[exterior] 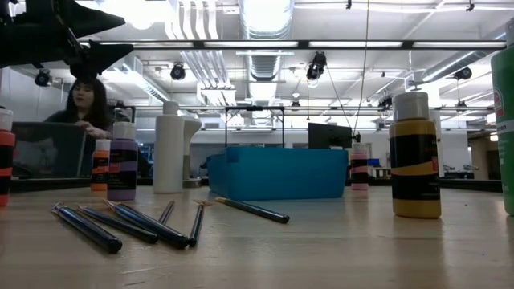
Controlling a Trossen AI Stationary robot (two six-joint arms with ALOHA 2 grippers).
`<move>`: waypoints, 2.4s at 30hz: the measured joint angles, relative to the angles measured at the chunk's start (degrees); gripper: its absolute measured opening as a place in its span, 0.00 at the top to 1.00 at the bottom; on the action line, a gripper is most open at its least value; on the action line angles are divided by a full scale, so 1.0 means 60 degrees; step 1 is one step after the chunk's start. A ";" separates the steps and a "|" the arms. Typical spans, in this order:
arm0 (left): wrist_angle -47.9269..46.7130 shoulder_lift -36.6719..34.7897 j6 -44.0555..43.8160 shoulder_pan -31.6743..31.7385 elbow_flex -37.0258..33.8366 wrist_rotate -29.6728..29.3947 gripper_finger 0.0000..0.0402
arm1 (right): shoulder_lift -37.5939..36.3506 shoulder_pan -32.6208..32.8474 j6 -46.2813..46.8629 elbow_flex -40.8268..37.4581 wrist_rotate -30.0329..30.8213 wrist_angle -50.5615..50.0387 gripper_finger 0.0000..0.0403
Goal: Pick & Place Paint Supplies
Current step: Move the green cup to the bottom center of the table
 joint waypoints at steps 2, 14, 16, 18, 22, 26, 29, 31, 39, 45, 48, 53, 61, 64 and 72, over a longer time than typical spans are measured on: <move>0.0001 0.0001 0.0000 0.0000 0.0000 0.0000 0.11 | 0.0000 0.0000 -0.0004 -0.0037 0.0001 0.0071 0.77; -0.0011 0.0002 0.0000 0.0007 0.0000 0.0009 0.11 | 0.0022 -0.0007 -0.0077 -0.0546 0.0002 0.0400 0.69; -0.0011 0.0000 0.0000 0.0007 0.0000 0.0011 0.11 | 0.0029 -0.0011 -0.0077 -0.0671 -0.0002 0.0518 0.68; -0.0012 0.0000 0.0000 0.0007 0.0000 0.0011 0.11 | 0.0031 -0.0015 -0.0075 -0.0767 -0.0004 0.0581 0.68; -0.0015 0.0000 0.0000 0.0007 0.0000 0.0012 0.11 | 0.0033 -0.0037 -0.0073 -0.0792 -0.0002 0.0625 0.72; -0.0018 0.0000 0.0000 0.0007 0.0000 0.0012 0.11 | 0.0033 -0.0047 -0.0070 -0.0757 0.0001 0.0726 0.83; -0.0018 0.0000 0.0000 0.0006 0.0000 0.0015 0.11 | 0.0033 -0.0044 -0.0074 -0.0756 0.0002 0.0901 0.94; -0.0022 0.0000 0.0000 0.0004 0.0000 0.0015 0.11 | 0.0019 -0.0050 -0.0089 -0.0752 0.0026 0.0957 0.96; -0.0025 0.0000 0.0000 -0.0002 0.0000 0.0015 0.11 | 0.0011 -0.0188 -0.0462 -0.0656 0.0524 0.1982 0.97; -0.0026 0.0000 0.0000 0.0000 0.0000 0.0015 0.11 | -0.0001 -0.0498 -0.1141 -0.0646 0.1176 0.2569 0.98; -0.0026 0.0000 0.0003 0.0000 0.0000 0.0014 0.11 | 0.0065 -0.0763 -0.1940 -0.0641 0.1330 0.2950 0.98; -0.0052 0.0000 0.0002 0.0000 0.0000 0.0013 0.11 | 0.0309 -0.1257 -0.3875 -0.0621 0.1361 0.3772 0.98; -0.0168 0.0000 0.0000 0.0000 0.0000 0.0014 0.11 | 0.0747 -0.1428 -0.5355 0.0117 0.1567 0.3095 0.98; -0.0247 0.0000 -0.0093 0.0000 0.0000 0.0015 0.11 | 0.1070 -0.1439 -0.5920 0.0649 0.1301 0.2510 0.98; -0.0263 0.0002 -0.0196 0.0000 0.0000 0.0011 0.11 | 0.2012 -0.1439 -0.7175 0.2203 0.0405 0.1997 0.98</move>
